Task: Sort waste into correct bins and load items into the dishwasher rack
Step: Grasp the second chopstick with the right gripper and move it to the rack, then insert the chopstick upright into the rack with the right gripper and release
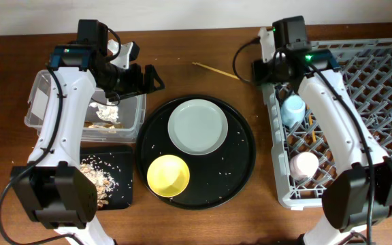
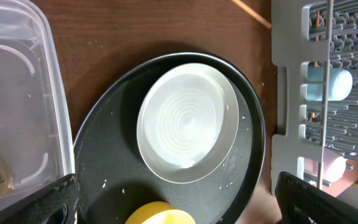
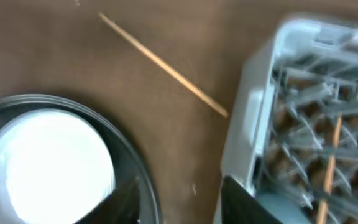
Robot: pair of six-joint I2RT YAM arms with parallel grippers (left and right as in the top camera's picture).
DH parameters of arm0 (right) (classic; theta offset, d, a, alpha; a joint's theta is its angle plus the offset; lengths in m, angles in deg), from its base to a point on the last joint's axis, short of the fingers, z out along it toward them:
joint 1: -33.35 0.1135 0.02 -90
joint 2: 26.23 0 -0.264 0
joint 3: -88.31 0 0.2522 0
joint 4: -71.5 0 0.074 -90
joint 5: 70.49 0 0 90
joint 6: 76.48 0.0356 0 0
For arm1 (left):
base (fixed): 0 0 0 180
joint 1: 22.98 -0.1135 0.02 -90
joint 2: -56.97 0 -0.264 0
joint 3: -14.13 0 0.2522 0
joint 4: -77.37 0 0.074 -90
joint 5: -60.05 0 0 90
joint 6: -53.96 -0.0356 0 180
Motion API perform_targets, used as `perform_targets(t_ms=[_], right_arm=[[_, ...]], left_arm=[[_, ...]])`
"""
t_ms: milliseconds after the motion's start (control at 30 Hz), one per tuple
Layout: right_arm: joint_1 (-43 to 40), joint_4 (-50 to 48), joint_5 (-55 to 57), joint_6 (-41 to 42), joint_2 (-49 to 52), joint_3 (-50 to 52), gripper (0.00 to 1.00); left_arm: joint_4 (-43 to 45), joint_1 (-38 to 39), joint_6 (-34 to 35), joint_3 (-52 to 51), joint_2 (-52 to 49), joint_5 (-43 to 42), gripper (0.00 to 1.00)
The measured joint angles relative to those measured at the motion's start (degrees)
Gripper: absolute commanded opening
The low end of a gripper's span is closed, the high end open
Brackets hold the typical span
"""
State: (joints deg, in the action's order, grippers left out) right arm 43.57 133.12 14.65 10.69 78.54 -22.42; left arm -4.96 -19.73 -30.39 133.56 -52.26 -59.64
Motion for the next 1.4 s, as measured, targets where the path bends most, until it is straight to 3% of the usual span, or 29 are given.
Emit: perform_targets(t_ms=[133, 267, 433, 633, 833, 1067, 1233, 1333, 1400], right_arm=[[0.4, -8.4, -0.4, -0.9, 2.8, 0.0, 0.62], [0.4, -17.4, -0.6, -3.9, 8.6, 0.0, 0.81], [0.4, -31.8, -0.6, -6.8, 16.1, -0.2, 0.95], [0.4, -42.5, -0.6, -7.8, 26.2, -0.2, 0.99], [1.3, -40.9, -0.8, -7.9, 31.1, -0.2, 0.98], [2.4, -30.3, -2.3, -7.5, 30.8, -2.0, 0.99], [2.5, -23.6, -1.9, -8.3, 29.3, -2.3, 0.88], [2.5, -19.1, -1.7, -8.6, 28.2, -2.3, 0.86], [2.5, -16.5, -1.7, -8.5, 27.6, -2.3, 0.79]], left_arm=[[0.0, 0.0, 0.0, 0.0, 0.0, 0.0, 1.00], [0.0, 0.0, 0.0, 0.0, 0.0, 0.0, 1.00], [0.0, 0.0, 0.0, 0.0, 0.0, 0.0, 1.00], [0.0, 0.0, 0.0, 0.0, 0.0, 0.1, 1.00], [0.0, 0.0, 0.0, 0.0, 0.0, 0.2, 1.00], [0.0, 0.0, 0.0, 0.0, 0.0, 0.2, 1.00], [0.0, 0.0, 0.0, 0.0, 0.0, 0.2, 1.00], [0.0, 0.0, 0.0, 0.0, 0.0, 0.2, 1.00], [0.0, 0.0, 0.0, 0.0, 0.0, 0.2, 1.00]])
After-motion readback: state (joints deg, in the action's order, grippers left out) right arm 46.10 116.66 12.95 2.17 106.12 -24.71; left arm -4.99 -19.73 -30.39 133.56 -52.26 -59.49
